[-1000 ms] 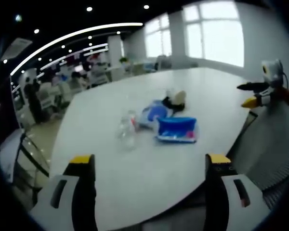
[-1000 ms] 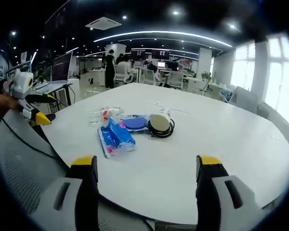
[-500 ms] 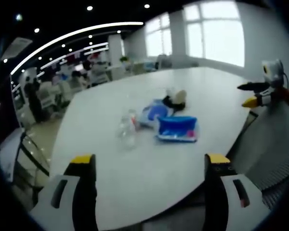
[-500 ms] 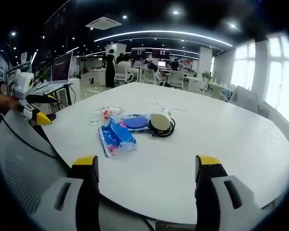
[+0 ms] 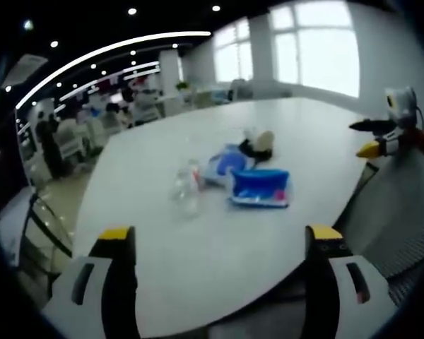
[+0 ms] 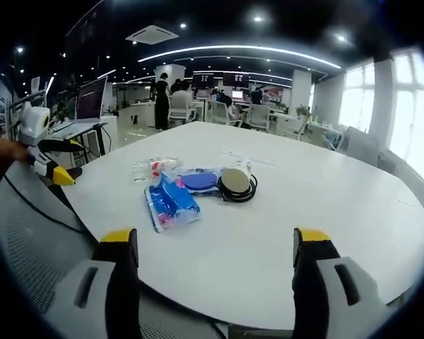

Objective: Arrange the tabletop items into an orderly group along one side of the table until the central work area is clear of visible clutter.

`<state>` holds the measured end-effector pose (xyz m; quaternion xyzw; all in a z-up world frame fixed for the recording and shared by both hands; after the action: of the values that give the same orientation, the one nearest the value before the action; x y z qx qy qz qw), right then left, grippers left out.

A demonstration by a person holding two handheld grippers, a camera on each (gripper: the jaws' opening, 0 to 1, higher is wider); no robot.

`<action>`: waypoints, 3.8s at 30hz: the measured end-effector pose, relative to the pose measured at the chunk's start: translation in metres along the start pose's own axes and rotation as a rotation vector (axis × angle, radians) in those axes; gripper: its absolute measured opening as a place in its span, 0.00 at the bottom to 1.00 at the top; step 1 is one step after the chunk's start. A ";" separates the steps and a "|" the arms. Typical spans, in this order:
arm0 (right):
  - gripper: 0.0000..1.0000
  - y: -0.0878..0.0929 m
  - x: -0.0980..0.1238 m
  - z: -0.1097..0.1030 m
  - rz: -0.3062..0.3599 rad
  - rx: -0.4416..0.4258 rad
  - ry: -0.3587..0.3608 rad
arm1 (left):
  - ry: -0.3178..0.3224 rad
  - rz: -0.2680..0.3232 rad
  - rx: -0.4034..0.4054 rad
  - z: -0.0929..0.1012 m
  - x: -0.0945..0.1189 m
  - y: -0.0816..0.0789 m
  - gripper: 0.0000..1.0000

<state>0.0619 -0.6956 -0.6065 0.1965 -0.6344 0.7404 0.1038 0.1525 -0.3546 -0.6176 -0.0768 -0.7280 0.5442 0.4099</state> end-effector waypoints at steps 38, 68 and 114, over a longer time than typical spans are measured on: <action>0.90 0.001 -0.003 0.008 -0.018 0.012 0.034 | 0.109 -0.319 -0.113 -0.061 -0.094 -0.008 1.00; 0.81 0.001 -0.003 0.011 -0.017 0.036 0.053 | 0.115 -0.302 0.034 -0.076 -0.176 -0.021 0.47; 0.75 -0.001 -0.001 0.012 -0.012 0.039 0.058 | 0.096 -0.401 0.036 -0.073 -0.154 0.008 0.35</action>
<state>0.0650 -0.7068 -0.6043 0.1808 -0.6152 0.7575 0.1225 0.2997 -0.3836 -0.6984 0.0512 -0.6985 0.4601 0.5456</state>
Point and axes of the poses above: the point that each gripper's makers call its tool centre point, and the gripper's own axes: x roughly backward along the fingers, z roughly to its right, y roughly out of its underside, the point moved 5 cm from there along x, roughly backward along the fingers, and after that the axes turned 1 degree about y, right-handed, at the moved point
